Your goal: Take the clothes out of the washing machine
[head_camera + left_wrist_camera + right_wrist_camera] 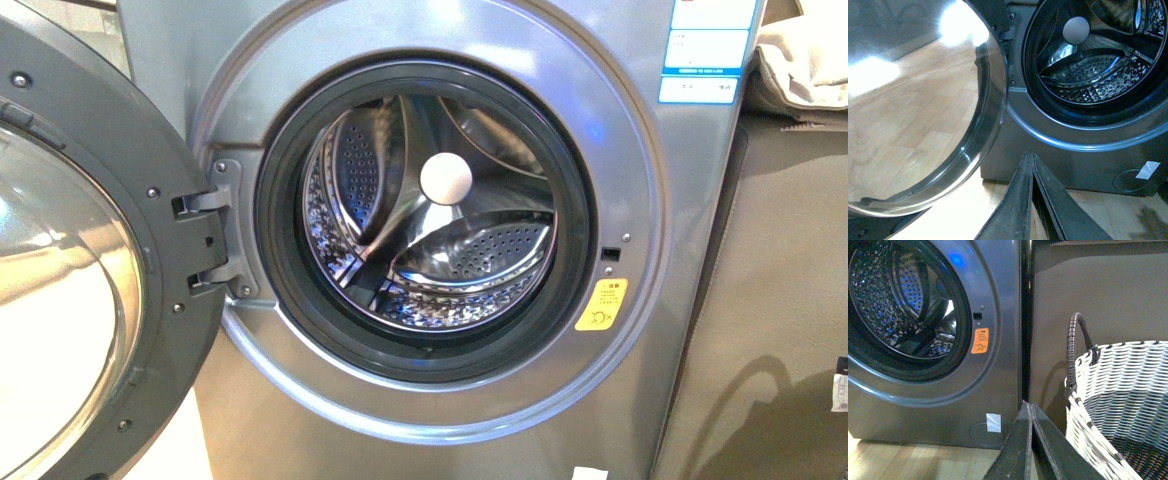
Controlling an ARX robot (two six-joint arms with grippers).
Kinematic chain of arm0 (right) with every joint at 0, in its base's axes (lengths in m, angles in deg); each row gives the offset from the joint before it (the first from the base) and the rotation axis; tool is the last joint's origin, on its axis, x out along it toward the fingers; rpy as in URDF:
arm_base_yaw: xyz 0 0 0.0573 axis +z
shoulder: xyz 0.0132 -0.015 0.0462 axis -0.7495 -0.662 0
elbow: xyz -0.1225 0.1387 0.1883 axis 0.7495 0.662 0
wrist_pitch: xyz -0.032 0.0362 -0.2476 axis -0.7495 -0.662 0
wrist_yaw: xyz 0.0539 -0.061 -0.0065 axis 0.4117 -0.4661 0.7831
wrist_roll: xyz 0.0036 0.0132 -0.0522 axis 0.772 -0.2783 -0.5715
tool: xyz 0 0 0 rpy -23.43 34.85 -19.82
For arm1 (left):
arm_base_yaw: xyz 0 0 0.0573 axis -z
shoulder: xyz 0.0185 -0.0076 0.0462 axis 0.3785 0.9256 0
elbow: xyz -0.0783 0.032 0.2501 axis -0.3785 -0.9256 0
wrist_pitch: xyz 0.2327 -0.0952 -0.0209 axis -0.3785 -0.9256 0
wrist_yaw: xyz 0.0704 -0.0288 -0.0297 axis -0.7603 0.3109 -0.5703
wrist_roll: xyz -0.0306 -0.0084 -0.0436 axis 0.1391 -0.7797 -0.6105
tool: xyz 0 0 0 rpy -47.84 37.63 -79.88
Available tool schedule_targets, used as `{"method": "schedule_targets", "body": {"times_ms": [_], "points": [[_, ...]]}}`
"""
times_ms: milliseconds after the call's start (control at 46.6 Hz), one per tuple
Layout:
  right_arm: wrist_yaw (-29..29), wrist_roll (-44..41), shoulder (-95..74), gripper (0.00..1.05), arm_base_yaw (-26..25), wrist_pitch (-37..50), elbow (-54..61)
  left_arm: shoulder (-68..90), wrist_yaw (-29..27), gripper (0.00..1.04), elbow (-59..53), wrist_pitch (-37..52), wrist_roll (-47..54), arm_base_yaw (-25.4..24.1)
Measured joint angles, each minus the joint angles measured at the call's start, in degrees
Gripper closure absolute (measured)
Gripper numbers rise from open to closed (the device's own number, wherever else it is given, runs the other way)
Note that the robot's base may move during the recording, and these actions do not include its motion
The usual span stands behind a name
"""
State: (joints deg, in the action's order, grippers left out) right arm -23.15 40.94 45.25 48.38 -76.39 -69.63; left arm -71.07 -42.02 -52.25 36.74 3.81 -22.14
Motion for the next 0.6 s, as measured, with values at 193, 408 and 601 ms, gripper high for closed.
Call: {"method": "schedule_targets", "body": {"times_ms": [193, 408, 601], "points": [[0.0, 0.0, 0.0, 1.02, 0.0, 0.0, 0.0, 0.0, 0.0, 1.01, 0.0, 0.0, 0.0, 0.0], [0.0, -0.1, 0.0, 0.81, 0.0, 0.0, 0.0, 0.0, 0.0, 0.68, 0.0, 0.0, 0.0, 0.0], [0.0, -0.1, 0.0, 0.42, 0.0, 0.0, 0.0, 0.0, 0.0, 0.29, 0.0, 0.0, 0.0, 0.0]]}}
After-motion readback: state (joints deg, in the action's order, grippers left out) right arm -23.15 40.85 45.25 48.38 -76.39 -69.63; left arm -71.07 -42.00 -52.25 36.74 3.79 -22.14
